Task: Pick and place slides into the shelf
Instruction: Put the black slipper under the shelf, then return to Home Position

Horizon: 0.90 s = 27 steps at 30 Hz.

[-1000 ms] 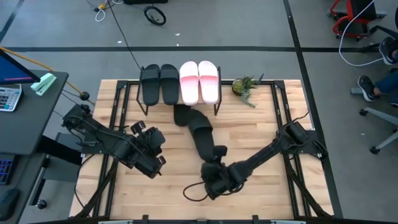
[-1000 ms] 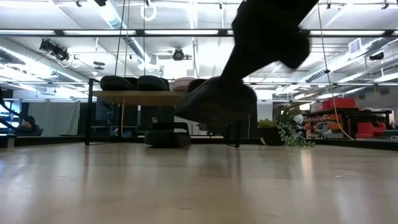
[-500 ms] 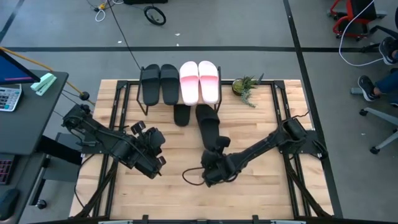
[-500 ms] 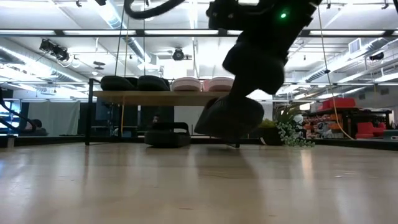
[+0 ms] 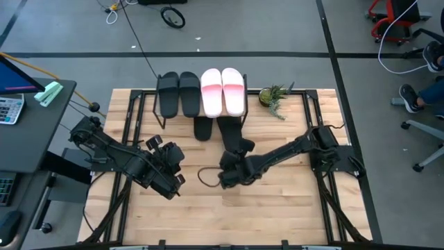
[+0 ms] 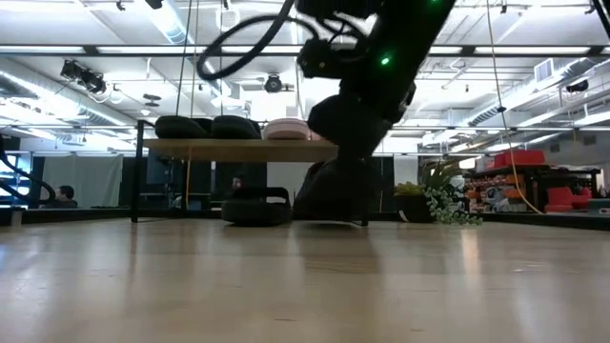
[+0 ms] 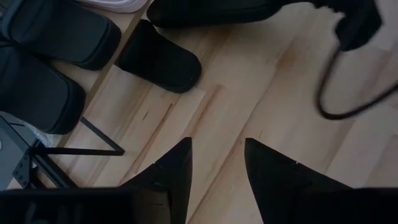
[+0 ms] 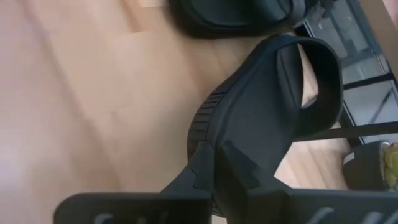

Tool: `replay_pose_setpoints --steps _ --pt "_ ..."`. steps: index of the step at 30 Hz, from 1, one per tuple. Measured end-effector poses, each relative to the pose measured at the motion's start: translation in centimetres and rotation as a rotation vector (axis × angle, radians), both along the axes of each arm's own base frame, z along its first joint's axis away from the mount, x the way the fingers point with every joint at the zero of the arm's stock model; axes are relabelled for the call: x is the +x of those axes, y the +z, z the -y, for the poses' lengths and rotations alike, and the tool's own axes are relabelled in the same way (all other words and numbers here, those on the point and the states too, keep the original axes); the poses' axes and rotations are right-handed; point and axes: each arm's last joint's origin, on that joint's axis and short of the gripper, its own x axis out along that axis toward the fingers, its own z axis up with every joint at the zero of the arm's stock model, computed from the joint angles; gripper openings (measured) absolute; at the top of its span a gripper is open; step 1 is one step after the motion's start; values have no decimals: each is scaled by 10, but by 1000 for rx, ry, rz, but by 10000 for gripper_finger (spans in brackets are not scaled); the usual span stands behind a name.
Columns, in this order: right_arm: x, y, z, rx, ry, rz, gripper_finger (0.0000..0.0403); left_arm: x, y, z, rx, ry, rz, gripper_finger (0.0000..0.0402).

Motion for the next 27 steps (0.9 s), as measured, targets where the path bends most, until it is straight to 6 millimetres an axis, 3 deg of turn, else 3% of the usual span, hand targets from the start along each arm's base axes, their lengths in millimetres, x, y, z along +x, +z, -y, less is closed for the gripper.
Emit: replay_pose_setpoints --steps 16,27 --pt "24 0 79 112 -49 12 65 0 0 0 1 0 -1 139" --pt "30 2 82 117 28 14 106 0 0 0 0 0 -1 153"
